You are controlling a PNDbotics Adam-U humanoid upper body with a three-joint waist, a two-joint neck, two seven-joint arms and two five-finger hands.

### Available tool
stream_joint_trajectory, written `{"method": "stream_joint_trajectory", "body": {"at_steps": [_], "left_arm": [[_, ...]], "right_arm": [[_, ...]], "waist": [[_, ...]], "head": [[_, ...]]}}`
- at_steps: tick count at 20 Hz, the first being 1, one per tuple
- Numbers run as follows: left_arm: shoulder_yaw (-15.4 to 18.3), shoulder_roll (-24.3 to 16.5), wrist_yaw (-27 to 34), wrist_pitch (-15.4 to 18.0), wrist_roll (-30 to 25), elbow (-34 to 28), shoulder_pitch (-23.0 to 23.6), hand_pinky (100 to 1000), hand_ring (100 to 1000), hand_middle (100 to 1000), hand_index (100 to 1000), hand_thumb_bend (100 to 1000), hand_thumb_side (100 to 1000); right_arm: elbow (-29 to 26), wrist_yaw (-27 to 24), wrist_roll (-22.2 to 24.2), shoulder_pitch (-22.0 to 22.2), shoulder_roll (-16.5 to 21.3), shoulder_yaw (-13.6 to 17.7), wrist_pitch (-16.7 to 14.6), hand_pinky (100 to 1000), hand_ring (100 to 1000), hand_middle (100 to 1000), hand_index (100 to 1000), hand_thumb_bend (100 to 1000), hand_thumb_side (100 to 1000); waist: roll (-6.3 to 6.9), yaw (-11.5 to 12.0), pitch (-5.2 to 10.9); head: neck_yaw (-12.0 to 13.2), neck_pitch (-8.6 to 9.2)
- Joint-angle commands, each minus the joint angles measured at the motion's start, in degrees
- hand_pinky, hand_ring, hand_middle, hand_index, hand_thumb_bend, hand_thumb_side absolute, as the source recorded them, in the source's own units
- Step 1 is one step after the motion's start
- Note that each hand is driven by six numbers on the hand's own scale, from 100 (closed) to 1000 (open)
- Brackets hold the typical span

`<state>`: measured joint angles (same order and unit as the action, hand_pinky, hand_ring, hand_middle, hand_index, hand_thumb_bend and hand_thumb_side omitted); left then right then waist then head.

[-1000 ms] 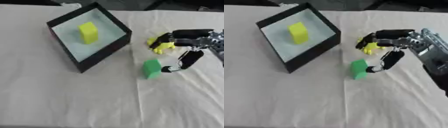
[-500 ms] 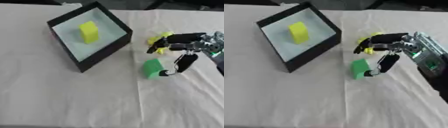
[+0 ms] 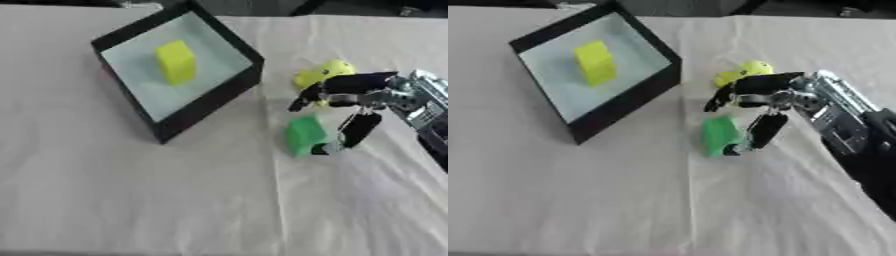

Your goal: Pick up objects on the table and place them in the box.

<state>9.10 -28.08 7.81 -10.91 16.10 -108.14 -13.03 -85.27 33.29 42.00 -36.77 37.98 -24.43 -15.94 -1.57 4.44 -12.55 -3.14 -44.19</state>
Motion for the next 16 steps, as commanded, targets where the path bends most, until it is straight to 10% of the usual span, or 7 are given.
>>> {"method": "stream_joint_trajectory", "body": {"at_steps": [1, 11, 16], "left_arm": [[0.9, -0.5, 0.3, 0.1, 0.2, -0.8, -0.1, 821, 660, 733, 812, 148, 734], [1.1, -0.1, 0.4, 0.3, 0.1, -0.9, 0.0, 829, 661, 730, 811, 139, 742], [1.1, 0.1, 0.6, 0.4, 0.1, -0.9, -0.2, 829, 660, 727, 807, 132, 748]], "right_arm": [[0.3, 1.4, -0.3, -0.9, 0.4, 0.3, -0.5, 906, 861, 801, 899, 451, 415], [1.9, 3.7, -2.0, -0.7, -0.5, 0.0, -0.6, 900, 846, 775, 884, 439, 367], [1.6, 2.3, -4.2, -0.8, -0.7, 0.0, 1.4, 859, 759, 564, 710, 426, 278]], "waist": [[0.21, 0.1, 0.62], [0.33, 0.4, 0.35], [0.27, 0.4, 0.4]], "head": [[-0.2, 0.08], [-0.4, 0.08], [-0.2, 0.08]]}}
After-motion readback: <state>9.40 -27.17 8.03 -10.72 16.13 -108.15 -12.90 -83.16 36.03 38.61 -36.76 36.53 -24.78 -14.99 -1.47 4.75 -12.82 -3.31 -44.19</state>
